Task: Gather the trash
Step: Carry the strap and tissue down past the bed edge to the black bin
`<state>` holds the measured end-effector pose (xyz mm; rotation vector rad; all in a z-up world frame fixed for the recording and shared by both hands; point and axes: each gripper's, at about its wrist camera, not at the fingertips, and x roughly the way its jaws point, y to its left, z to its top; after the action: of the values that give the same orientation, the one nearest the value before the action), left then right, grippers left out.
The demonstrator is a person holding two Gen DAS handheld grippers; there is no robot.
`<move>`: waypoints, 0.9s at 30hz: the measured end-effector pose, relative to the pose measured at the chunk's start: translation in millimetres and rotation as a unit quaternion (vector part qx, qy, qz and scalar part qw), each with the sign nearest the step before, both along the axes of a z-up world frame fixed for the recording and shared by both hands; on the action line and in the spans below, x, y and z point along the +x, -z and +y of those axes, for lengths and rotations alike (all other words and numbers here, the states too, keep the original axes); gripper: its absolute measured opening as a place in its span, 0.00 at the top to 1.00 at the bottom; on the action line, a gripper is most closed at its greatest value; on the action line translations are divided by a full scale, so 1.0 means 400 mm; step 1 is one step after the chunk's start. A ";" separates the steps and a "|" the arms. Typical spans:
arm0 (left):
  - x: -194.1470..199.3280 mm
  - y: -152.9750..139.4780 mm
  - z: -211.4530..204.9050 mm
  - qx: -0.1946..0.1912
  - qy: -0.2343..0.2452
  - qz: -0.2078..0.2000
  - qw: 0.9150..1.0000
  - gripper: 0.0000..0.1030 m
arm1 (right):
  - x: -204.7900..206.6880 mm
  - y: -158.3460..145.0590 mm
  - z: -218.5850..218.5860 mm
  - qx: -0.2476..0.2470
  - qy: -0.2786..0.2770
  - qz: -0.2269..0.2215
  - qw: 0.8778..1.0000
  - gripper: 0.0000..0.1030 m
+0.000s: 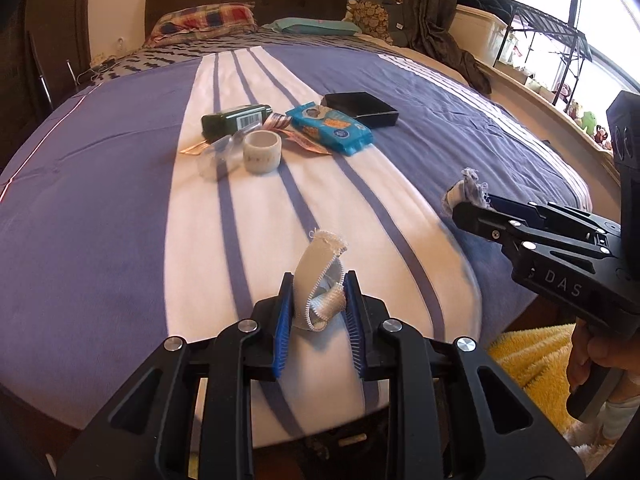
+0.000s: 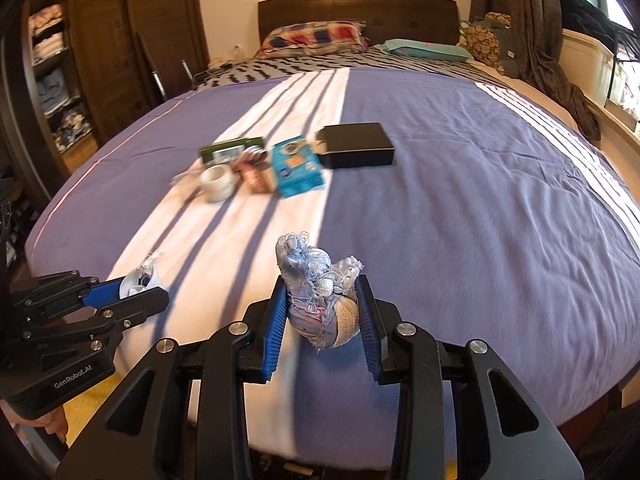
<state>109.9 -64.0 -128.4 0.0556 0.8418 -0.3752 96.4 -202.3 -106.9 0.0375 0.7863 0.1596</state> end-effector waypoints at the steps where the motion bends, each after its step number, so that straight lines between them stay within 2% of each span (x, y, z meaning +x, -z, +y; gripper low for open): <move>1: -0.013 -0.003 0.002 -0.001 -0.001 -0.002 1.000 0.77 | -0.013 -0.001 0.006 0.001 -0.003 0.000 1.000 0.67; 10: -0.143 -0.012 0.039 -0.005 -0.004 -0.013 1.000 0.77 | -0.135 0.001 0.047 0.020 -0.026 -0.003 0.999 0.67; 16: -0.210 0.016 0.063 -0.007 -0.008 -0.004 1.000 0.77 | -0.209 0.030 0.074 0.014 -0.039 0.010 0.999 0.67; 27: -0.266 0.182 0.064 0.003 -0.003 0.074 0.997 0.77 | -0.256 0.187 0.065 0.003 -0.037 0.087 0.996 0.67</move>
<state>3.4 -38.2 -201.2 0.0315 0.9897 -0.3731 -6.1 -176.3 -181.7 0.0269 0.9610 0.2317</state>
